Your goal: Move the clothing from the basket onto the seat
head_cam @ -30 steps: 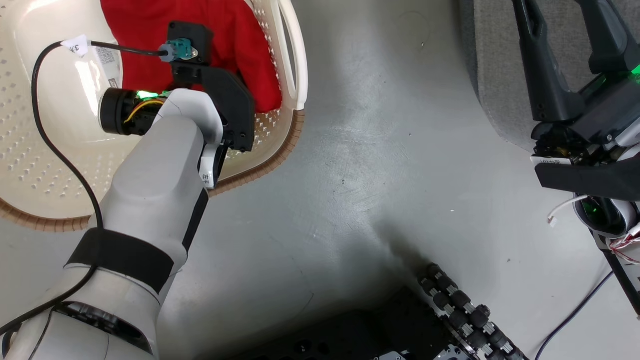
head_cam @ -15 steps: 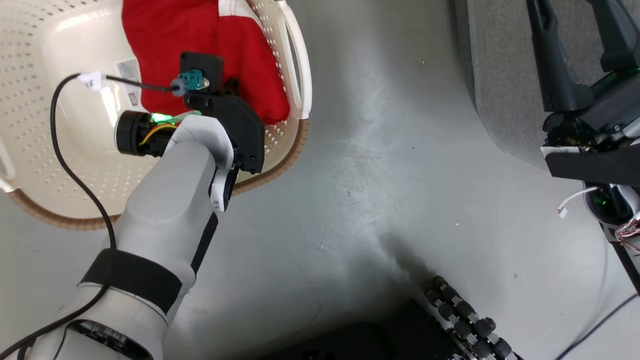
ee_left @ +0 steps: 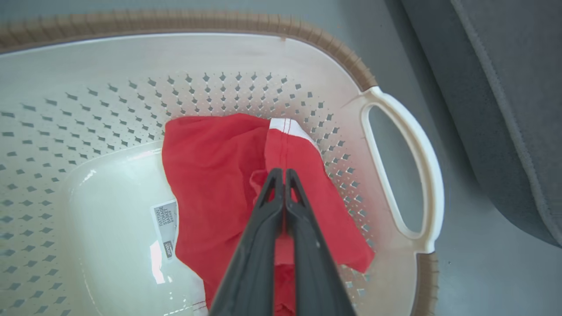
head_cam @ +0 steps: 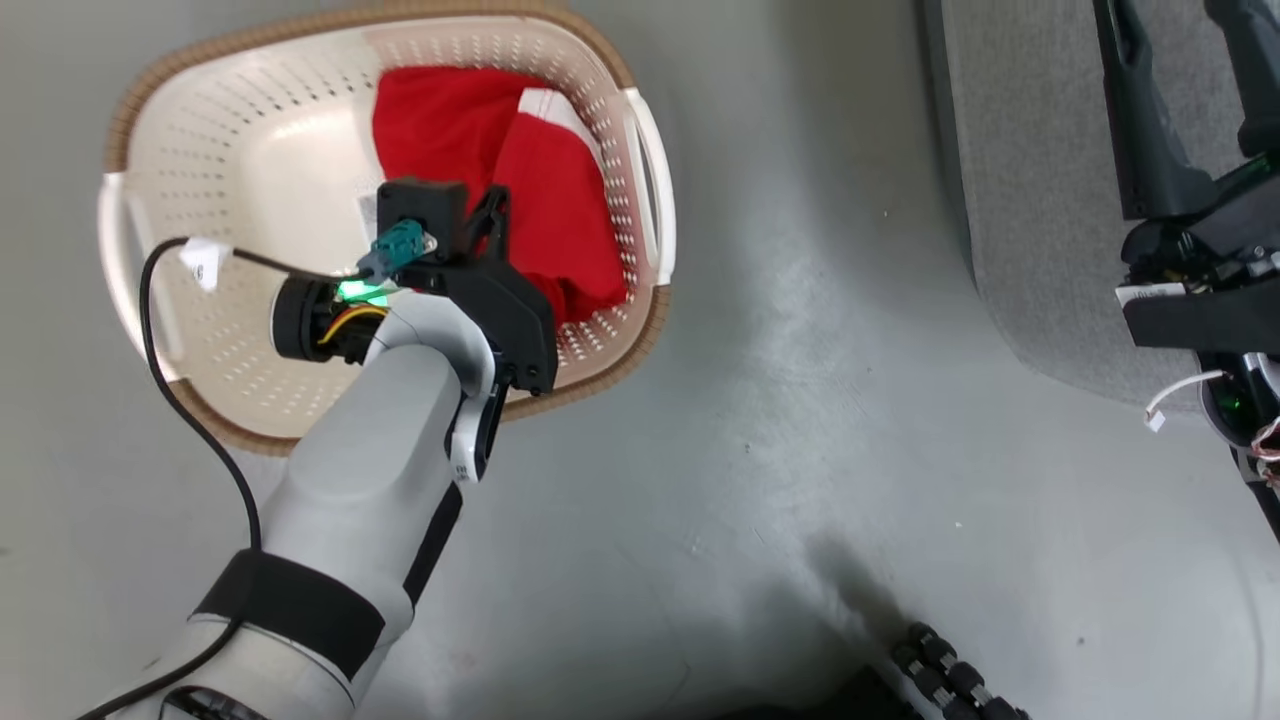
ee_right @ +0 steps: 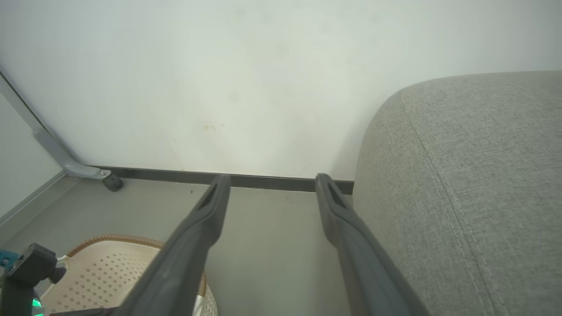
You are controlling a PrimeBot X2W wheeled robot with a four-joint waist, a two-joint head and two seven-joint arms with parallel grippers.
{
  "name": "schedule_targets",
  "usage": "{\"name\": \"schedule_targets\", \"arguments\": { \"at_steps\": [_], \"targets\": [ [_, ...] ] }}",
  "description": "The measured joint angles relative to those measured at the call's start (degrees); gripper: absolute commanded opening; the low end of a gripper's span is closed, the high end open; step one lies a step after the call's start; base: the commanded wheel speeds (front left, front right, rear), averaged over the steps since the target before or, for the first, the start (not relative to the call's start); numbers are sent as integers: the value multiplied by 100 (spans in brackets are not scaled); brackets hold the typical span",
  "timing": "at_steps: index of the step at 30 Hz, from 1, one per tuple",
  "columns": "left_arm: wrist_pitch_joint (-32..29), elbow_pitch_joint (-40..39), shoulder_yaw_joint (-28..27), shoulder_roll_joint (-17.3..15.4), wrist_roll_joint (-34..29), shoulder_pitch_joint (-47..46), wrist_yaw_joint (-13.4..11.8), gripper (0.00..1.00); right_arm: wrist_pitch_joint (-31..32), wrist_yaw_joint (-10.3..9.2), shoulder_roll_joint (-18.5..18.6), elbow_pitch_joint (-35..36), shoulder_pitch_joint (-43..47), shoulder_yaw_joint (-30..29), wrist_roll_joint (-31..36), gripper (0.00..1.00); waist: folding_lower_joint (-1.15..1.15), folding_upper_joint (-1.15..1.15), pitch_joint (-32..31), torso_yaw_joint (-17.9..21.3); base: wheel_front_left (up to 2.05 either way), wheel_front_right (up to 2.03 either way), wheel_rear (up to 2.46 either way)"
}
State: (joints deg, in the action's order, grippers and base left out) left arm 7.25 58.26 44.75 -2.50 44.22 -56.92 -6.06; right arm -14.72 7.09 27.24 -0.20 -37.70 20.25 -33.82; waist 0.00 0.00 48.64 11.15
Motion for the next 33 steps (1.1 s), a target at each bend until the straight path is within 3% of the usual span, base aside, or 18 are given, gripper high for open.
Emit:
{"name": "schedule_targets", "arguments": {
  "at_steps": [8, 22, 33],
  "targets": [
    [662, -227, 57, 11, 214, 326, -47, 0, 0, 0, 22, -302, 321, -67, 15, 100, 0, 0, -607, -252, 0, 0, 0],
    [705, -333, -202, 31, 267, 954, -49, 0, 1, 0, -149, -798, 832, -89, 167, 100, -1, 1, -1834, -746, 0, 0, 0],
    [705, -876, -588, -88, 69, 1523, -48, 0, 1, 0, -433, -1213, 1401, -77, 291, 100, 0, 1, -2766, -1007, 0, 0, 0]
  ]
}}
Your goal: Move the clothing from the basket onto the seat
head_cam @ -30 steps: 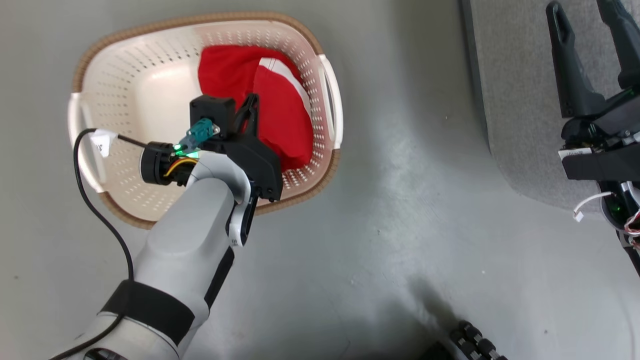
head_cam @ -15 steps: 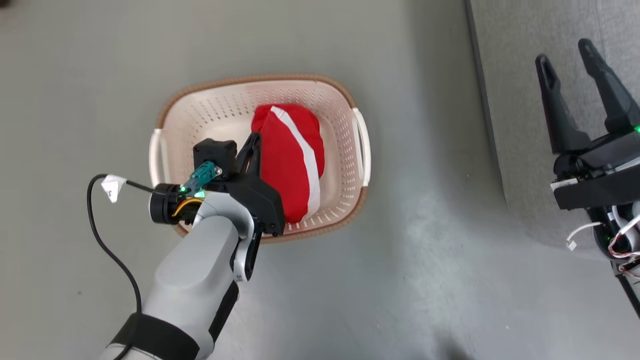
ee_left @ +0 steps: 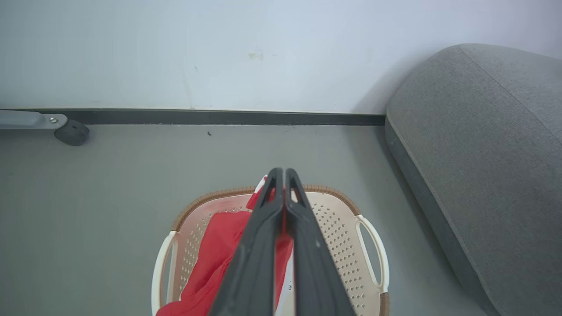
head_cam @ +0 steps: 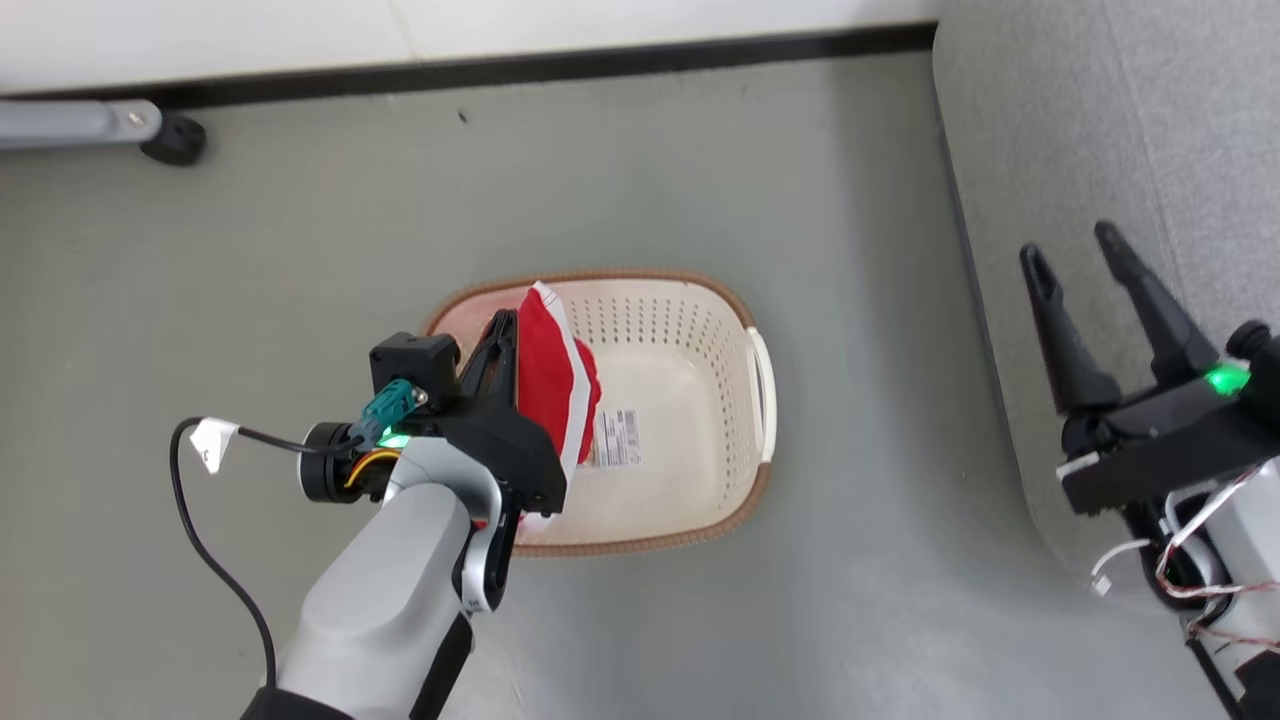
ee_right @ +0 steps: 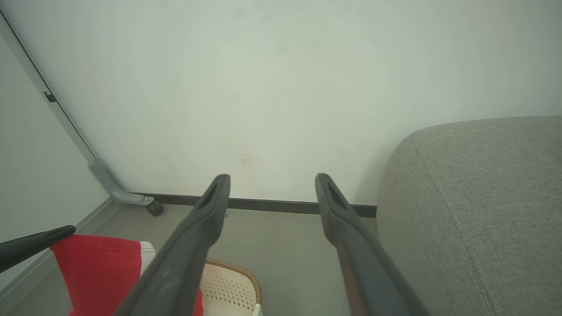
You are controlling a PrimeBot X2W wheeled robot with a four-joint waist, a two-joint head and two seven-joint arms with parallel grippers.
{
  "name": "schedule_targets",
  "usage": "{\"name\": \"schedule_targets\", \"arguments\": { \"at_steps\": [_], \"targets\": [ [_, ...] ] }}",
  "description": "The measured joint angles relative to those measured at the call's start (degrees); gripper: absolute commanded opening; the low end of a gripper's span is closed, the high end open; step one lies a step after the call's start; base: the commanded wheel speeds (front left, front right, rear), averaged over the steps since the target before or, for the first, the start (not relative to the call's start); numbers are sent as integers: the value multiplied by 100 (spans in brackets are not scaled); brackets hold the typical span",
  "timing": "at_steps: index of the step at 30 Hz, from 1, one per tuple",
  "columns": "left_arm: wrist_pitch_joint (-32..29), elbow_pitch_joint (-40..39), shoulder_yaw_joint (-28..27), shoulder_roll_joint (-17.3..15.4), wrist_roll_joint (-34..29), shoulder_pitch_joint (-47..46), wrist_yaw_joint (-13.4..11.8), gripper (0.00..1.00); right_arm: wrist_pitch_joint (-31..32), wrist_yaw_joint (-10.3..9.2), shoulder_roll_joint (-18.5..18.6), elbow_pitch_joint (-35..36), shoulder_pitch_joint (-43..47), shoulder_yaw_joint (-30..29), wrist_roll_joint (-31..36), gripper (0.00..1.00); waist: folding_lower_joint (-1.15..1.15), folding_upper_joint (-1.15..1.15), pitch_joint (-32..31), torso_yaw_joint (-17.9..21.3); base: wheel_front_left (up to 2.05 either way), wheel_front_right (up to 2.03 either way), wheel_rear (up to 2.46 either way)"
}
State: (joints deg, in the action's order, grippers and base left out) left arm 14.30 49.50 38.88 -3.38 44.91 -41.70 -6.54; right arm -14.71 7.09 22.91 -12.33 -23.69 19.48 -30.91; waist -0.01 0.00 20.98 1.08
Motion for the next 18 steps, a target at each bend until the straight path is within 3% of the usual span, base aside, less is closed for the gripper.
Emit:
{"name": "schedule_targets", "arguments": {
  "at_steps": [18],
  "targets": [
    [0, -1613, -89, -361, -914, 136, 207, 0, 0, -2, -380, -178, 459, 11, 276, 100, 0, 0, -1010, -266, 0, 0, 0]
  ]
}}
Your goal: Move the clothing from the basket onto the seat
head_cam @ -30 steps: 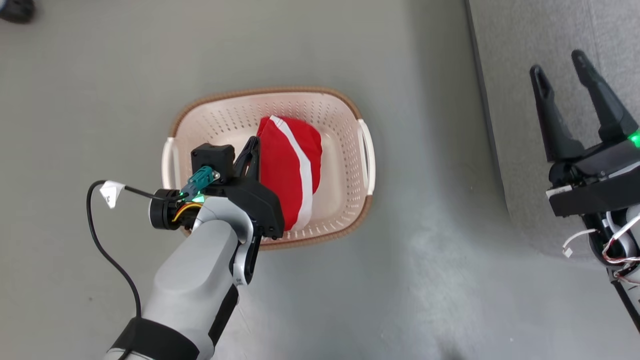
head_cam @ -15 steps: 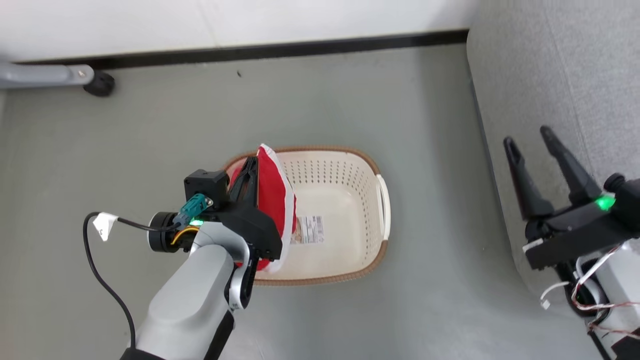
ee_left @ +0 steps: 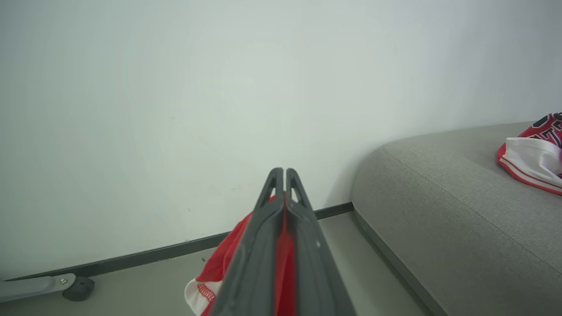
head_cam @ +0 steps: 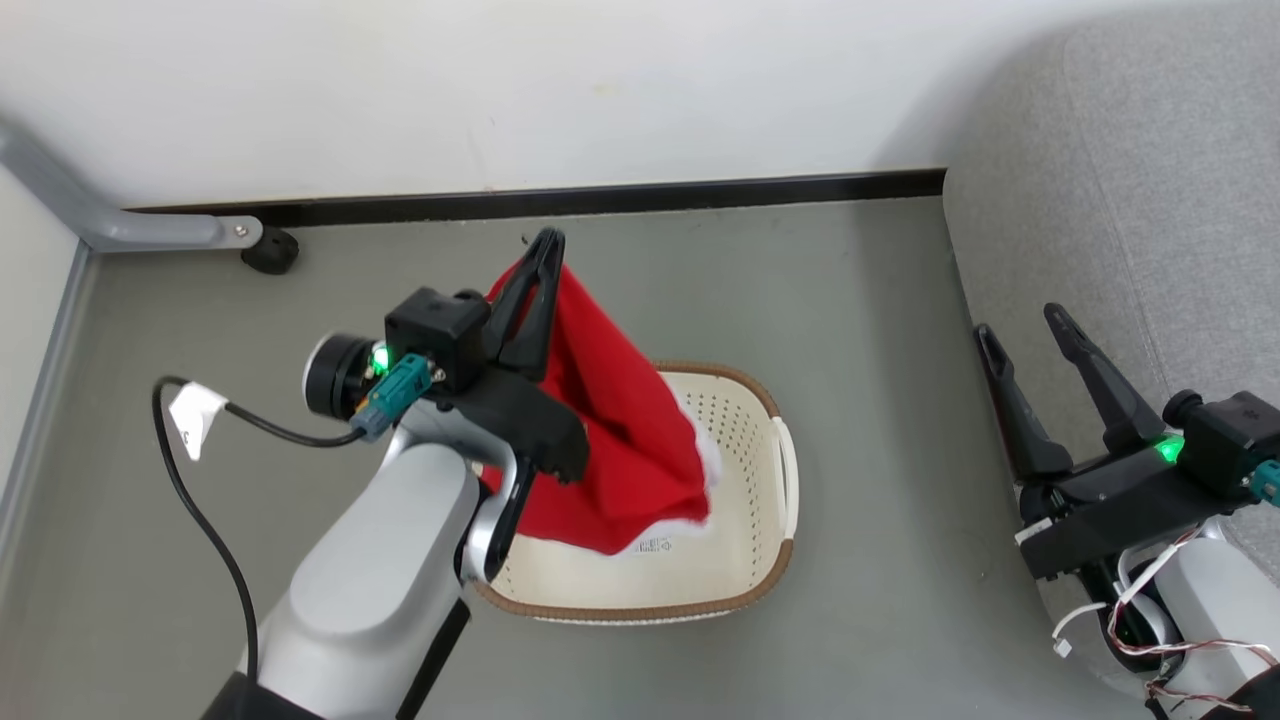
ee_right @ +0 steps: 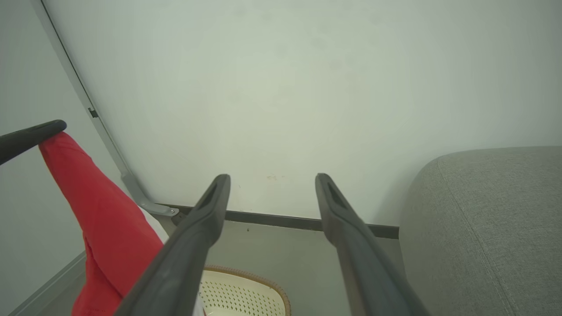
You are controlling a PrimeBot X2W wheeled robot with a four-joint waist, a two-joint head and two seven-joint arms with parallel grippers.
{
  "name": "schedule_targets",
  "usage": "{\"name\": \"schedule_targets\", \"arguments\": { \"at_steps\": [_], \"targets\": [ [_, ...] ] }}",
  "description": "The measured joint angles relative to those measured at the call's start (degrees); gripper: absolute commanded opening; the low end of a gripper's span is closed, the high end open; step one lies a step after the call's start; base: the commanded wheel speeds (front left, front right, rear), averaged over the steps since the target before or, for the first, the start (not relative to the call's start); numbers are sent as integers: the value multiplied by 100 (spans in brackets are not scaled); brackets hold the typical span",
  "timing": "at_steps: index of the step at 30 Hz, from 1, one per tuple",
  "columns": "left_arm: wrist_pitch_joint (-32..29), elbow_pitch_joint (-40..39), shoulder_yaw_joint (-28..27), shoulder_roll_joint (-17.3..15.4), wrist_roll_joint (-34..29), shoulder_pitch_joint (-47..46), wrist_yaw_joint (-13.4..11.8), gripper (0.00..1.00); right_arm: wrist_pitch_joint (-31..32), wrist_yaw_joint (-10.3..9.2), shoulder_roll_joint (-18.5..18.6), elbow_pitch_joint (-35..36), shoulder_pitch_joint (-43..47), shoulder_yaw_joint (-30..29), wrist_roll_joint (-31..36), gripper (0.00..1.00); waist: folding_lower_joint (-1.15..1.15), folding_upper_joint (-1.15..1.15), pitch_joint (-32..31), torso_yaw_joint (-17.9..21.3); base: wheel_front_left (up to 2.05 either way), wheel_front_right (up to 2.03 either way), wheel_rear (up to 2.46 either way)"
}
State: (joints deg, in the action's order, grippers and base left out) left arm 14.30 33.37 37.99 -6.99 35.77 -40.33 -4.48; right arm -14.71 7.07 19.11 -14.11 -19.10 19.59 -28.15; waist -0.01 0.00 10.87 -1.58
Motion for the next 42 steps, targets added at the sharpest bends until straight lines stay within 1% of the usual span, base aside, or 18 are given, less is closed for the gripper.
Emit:
{"name": "schedule_targets", "arguments": {
  "at_steps": [4, 9, 13, 14, 23, 27, 30, 33, 38, 42],
  "targets": [
    [0, -337, 0, -53, -133, -198, 52, 0, 0, 0, -52, -24, 76, 10, 47, 100, 0, 0, -115, -13, 0, 0, 0],
    [1, -621, 34, -27, -349, -478, 103, 0, 0, 0, -93, -69, 118, 5, 122, 100, 1, 0, -155, 6, 0, 0, 0],
    [1, -761, 75, -22, -444, -632, 113, 0, 1, 0, -152, -90, 119, 3, 190, 100, 1, 0, -155, 32, 0, 0, 0],
    [1, -789, 75, -23, -460, -676, 148, 0, 0, 0, -163, -94, 119, 2, 198, 100, 1, 0, -152, 39, 0, 0, 0],
    [2, -958, 85, -32, -671, -1056, 148, 0, 0, 0, -176, -154, 152, 3, 266, 100, 1, 0, -107, 76, 0, 0, 0],
    [20, -999, 86, -21, -713, -1104, 147, 0, 0, 0, -187, -157, 147, 98, 313, 100, 1, 0, -84, 73, 0, 0, 0],
    [20, -1000, 86, -8, -719, -1111, 147, 0, 0, 0, -199, -155, 96, 305, 366, 100, 1, 0, -70, 64, 0, 0, 0],
    [20, -1006, 103, 19, -720, -1118, 147, 0, 0, 1, -144, -129, -62, 698, 403, 100, 1, 0, -57, 48, 0, 0, 0],
    [20, -1010, 160, 124, -733, -1147, 148, 0, 1, 2, 122, -62, -465, 1558, 460, 100, 1, 0, -34, -9, 0, 0, 0],
    [20, -1035, 224, 225, -764, -1284, 154, 0, 0, 2, 302, -94, -728, 1984, 544, 100, 1, 0, 2, -90, 0, 0, 0]
  ]
}}
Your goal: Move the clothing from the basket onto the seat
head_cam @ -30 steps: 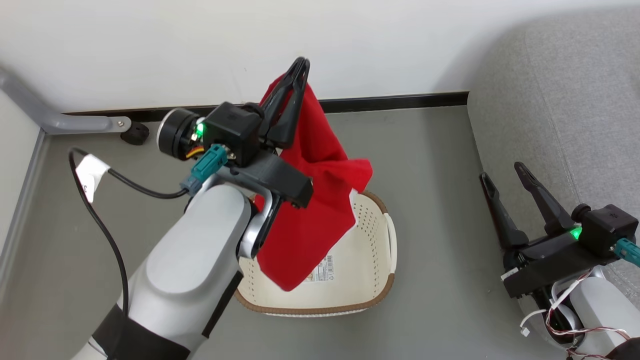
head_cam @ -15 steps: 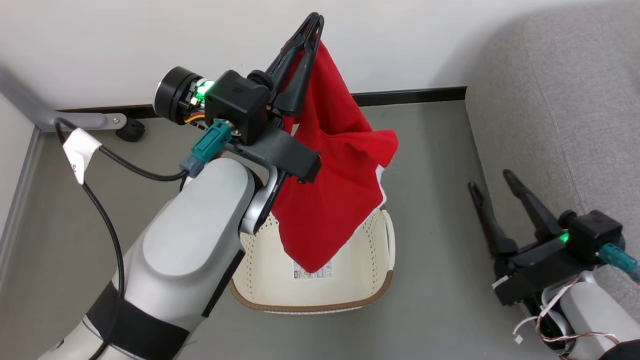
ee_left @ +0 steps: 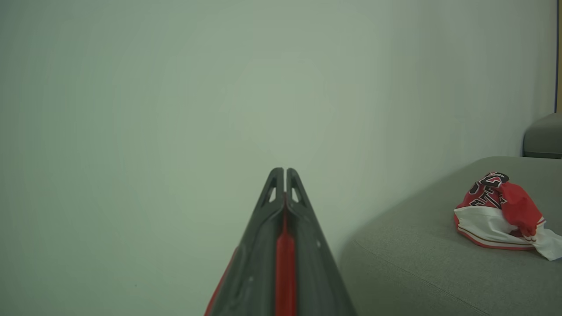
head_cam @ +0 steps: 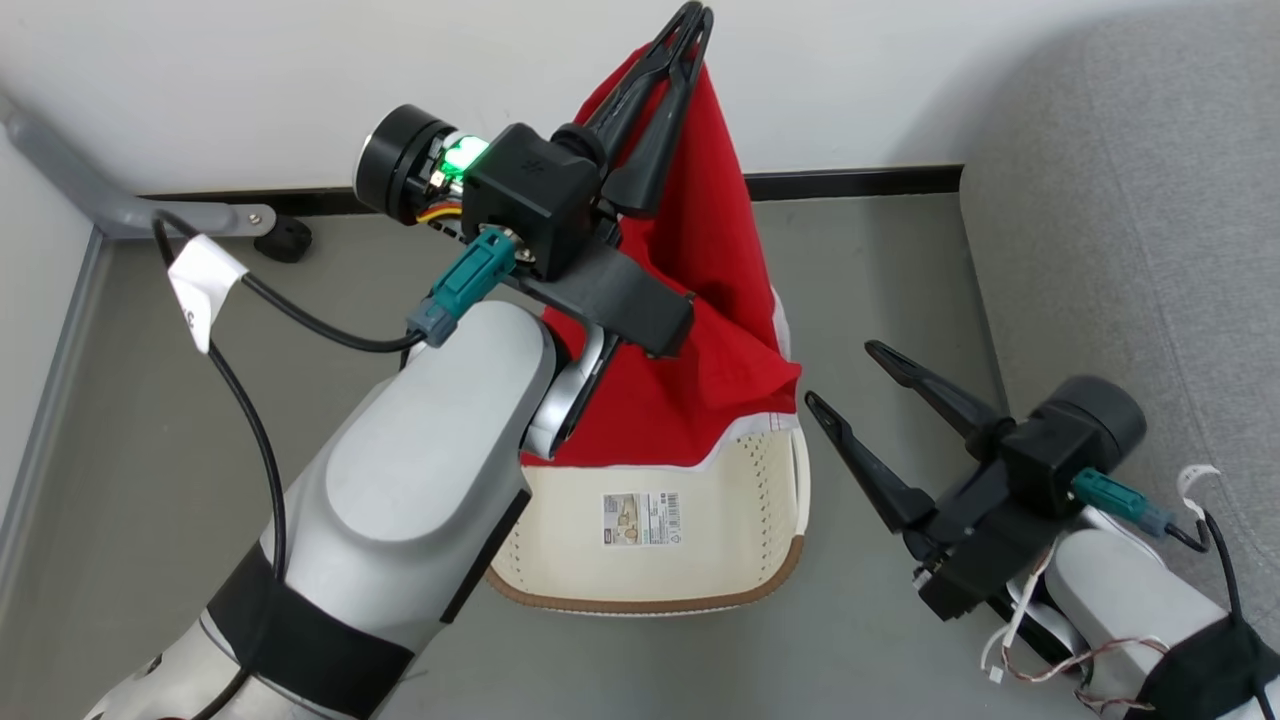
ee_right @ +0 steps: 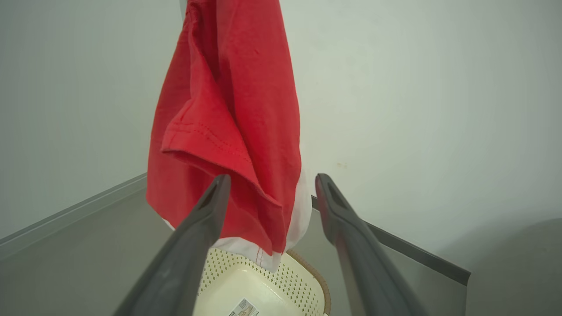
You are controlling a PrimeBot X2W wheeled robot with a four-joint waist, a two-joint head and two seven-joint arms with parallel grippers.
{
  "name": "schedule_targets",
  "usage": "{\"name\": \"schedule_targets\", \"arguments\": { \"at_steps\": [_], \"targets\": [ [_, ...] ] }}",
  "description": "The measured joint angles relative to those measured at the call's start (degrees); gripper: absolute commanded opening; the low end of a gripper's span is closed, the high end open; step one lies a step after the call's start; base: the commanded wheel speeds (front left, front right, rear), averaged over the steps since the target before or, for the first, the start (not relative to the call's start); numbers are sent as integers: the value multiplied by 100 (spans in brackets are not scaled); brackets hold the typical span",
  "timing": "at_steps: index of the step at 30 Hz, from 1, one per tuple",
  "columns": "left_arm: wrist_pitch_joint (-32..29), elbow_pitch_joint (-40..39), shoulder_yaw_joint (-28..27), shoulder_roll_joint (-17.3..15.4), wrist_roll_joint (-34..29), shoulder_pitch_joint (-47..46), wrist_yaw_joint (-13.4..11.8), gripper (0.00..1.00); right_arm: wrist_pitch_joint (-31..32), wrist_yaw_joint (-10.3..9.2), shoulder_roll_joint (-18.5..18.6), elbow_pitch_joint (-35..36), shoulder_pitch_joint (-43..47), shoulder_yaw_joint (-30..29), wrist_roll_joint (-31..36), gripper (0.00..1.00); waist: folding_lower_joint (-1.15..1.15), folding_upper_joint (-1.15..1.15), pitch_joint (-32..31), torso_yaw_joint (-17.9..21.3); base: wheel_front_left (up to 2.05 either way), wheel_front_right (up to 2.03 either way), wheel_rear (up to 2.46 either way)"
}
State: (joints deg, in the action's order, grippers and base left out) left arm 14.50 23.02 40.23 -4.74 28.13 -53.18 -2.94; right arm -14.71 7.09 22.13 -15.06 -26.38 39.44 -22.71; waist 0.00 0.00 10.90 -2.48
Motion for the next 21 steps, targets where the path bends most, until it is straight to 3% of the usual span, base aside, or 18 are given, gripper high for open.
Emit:
{"name": "schedule_targets", "arguments": {
  "at_steps": [12, 21],
  "targets": [
    [0, -8, 37, 73, -30, -131, 0, 0, 4, 4, -104, -550, -900, 831, 116, 100, 0, 0, 137, -220, 0, 0, 0],
    [0, -8, 152, 159, -43, -177, 48, 0, 2, 4, -327, -1093, -1285, 754, 115, 100, 0, 0, 163, -284, 0, 0, 0]
  ]
}}
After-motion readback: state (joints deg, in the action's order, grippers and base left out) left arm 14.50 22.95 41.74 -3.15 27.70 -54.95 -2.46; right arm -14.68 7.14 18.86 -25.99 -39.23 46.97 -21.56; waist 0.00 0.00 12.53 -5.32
